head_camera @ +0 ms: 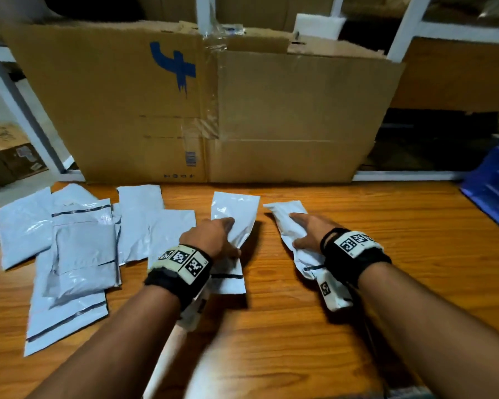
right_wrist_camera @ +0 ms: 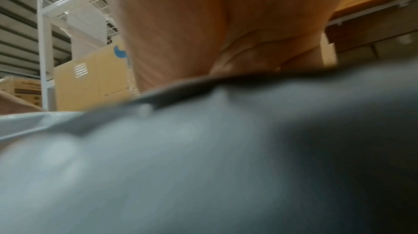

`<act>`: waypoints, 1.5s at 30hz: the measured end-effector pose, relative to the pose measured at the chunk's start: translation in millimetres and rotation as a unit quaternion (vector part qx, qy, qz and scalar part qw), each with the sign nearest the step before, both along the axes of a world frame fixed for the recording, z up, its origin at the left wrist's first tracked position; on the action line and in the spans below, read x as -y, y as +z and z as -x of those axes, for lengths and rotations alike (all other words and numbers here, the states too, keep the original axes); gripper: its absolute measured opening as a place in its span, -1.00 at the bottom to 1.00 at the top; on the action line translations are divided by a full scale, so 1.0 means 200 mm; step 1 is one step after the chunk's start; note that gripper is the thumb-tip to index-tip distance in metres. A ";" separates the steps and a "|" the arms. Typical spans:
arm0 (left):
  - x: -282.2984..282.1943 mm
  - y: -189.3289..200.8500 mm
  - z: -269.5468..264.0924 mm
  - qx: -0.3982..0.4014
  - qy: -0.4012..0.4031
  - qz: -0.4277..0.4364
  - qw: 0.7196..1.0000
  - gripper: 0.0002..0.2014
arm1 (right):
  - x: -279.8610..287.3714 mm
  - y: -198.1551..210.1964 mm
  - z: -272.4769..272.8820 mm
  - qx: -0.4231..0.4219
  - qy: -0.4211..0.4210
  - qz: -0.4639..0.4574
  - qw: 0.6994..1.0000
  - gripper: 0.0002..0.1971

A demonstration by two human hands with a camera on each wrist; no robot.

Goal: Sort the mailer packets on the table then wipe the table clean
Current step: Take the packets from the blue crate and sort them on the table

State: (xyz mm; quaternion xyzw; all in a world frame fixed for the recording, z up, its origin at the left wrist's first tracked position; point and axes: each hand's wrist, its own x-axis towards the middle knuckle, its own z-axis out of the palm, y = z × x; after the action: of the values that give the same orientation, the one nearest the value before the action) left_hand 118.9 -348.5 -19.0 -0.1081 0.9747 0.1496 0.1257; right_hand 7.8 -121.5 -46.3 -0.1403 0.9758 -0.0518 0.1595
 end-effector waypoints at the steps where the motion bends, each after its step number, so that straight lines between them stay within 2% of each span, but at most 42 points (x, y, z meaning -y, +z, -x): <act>1: -0.06 0.00 0.02 -0.002 -0.011 -0.005 1.000 -0.33 | -0.06 0.00 -0.01 0.002 -0.014 0.009 1.000 -0.19; 5: -0.31 0.01 0.11 -0.028 -0.055 -0.030 0.998 -0.29 | -0.36 0.05 -0.05 -0.014 -0.069 0.050 0.996 -0.24; 10: -0.71 0.11 0.27 -0.053 -0.106 -0.040 0.992 -0.27 | -0.83 0.28 -0.03 -0.069 -0.120 0.079 0.987 -0.26; 18: -1.62 0.34 0.48 -0.115 -0.145 -0.081 0.979 -0.31 | -1.65 0.61 -0.01 -0.160 -0.177 0.065 0.969 -0.28; 24: -2.25 0.46 0.57 -0.155 -0.166 -0.134 0.964 -0.28 | -2.19 0.73 -0.01 -0.184 -0.219 0.096 0.954 -0.31; 31: -2.79 0.51 0.73 -0.178 -0.199 -0.186 0.946 -0.26 | -2.70 0.79 0.04 -0.223 -0.263 0.120 0.931 -0.36; 39: -3.30 0.62 1.22 -0.182 -0.189 -0.214 0.941 -0.26 | -3.24 0.93 0.37 -0.243 -0.275 0.086 0.926 -0.38; 45: -3.66 0.82 1.56 -0.196 -0.204 -0.159 0.946 -0.36 | -3.53 1.09 0.69 -0.234 -0.224 0.044 0.945 -0.44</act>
State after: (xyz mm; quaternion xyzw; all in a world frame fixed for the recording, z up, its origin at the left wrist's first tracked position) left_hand -193.5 382.8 144.4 0.1455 0.9449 0.2922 -0.0247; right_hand -131.0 585.3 171.9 0.0671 0.9886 -0.0947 -0.0956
